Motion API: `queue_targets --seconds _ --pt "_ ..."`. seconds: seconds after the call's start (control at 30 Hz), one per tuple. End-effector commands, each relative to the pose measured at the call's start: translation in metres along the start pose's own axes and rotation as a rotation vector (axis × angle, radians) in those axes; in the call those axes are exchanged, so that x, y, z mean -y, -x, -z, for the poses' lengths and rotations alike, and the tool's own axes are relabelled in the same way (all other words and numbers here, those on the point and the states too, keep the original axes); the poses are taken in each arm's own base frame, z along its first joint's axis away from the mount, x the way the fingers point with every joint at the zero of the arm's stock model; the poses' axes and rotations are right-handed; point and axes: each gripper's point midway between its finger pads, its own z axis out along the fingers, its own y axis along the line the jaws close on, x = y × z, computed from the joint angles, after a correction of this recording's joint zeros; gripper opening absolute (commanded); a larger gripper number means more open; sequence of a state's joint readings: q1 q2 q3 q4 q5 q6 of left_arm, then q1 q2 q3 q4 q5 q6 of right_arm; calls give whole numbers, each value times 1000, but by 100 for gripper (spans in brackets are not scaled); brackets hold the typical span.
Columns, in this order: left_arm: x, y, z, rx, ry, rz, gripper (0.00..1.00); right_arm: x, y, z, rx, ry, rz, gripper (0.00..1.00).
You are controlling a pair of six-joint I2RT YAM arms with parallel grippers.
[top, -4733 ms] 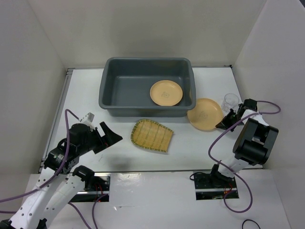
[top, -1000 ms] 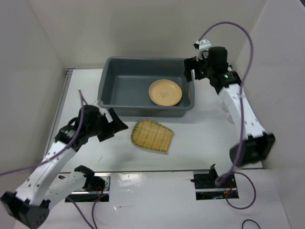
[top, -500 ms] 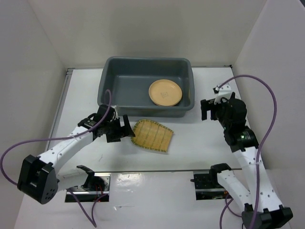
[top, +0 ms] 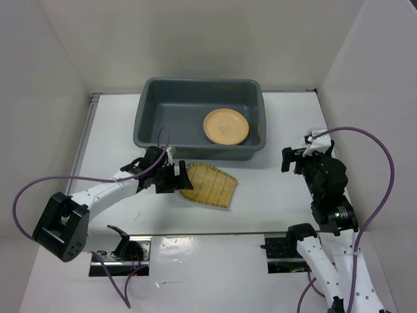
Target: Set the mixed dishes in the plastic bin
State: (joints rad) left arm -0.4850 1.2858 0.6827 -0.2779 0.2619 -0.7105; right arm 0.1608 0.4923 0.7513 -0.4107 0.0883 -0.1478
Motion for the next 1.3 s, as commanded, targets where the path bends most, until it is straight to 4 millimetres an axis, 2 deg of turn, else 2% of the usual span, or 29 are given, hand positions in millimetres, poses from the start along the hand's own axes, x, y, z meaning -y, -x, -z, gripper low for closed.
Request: queue_targets --seconds 0.0,0.17,0.2,0.23,0.27,0.3,0.33,0.37,0.47,0.5,0.53,0.57,0.63,0.67,0.73,0.77,0.8,0.83,0.9,0.93,1.0,1.03,1.1,1.13,1.2,1.23,1.27 --pt "11 10 -15 44 -74 -36 98 6 12 -2 56 -32 -1 99" --pt "13 5 -29 6 -99 -51 91 9 3 6 23 -30 88 99" --pt "13 7 -32 11 -103 -53 89 14 14 18 79 -49 97 99" --pt "16 8 -32 12 -115 -56 86 11 16 23 116 -32 107 99" --pt "16 10 -34 19 -120 -59 84 9 11 27 133 -14 149 99" --pt "17 8 -36 9 -129 -58 81 9 21 43 218 -14 161 99" --pt "18 5 -37 -9 -139 -56 78 7 21 47 247 -9 178 99" --pt "20 1 -40 -22 -148 -62 71 7 11 45 238 -10 206 99" --pt "23 -1 -42 -37 -156 -78 44 26 10 45 227 -116 184 99" --pt "24 -6 -43 -51 -155 -84 16 26 6 41 205 -120 173 99" --pt "22 -7 -42 -60 -138 -78 3 26 6 41 205 -120 173 99" --pt "26 -8 -41 -70 -137 -73 0 25 4 39 197 -117 163 99" --pt "28 -18 -34 -122 -129 -65 0 27 6 39 204 -128 151 99" --pt "34 -16 -30 -136 -145 -79 0 29 6 40 202 -138 150 99" --pt "44 -32 -15 -223 -173 -92 0 31 8 40 208 -152 148 99" --pt "55 -42 -3 -276 -224 -124 0 32 10 42 218 -154 146 99" --pt "69 -34 11 -267 -258 -149 0 31 6 41 209 -153 147 99" --pt "73 -45 25 -319 -259 -152 0 31 7 43 220 -155 146 99" --pt "91 -42 58 -308 -304 -166 0 34 9 43 227 -169 134 99" --pt "114 -26 77 -257 -359 -201 0 36 10 46 235 -181 131 99" --pt "136 -10 108 -220 -423 -205 0 36 14 48 253 -185 128 99" --pt "158 14 131 -151 -478 -235 0 36 14 48 253 -185 128 99" --pt "185 25 147 -178 -566 -250 0 37 10 47 242 -192 128 99" --pt "206 45 158 -145 -611 -277 0 38 11 49 251 -194 127 99" --pt "227 59 172 -143 -667 -297 0 38 14 49 260 -196 126 99" --pt "231 75 163 -140 -658 -274 0 38 14 49 260 -196 126 99" --pt "247 95 180 -79 -688 -298 0 36 14 49 262 -185 126 99"
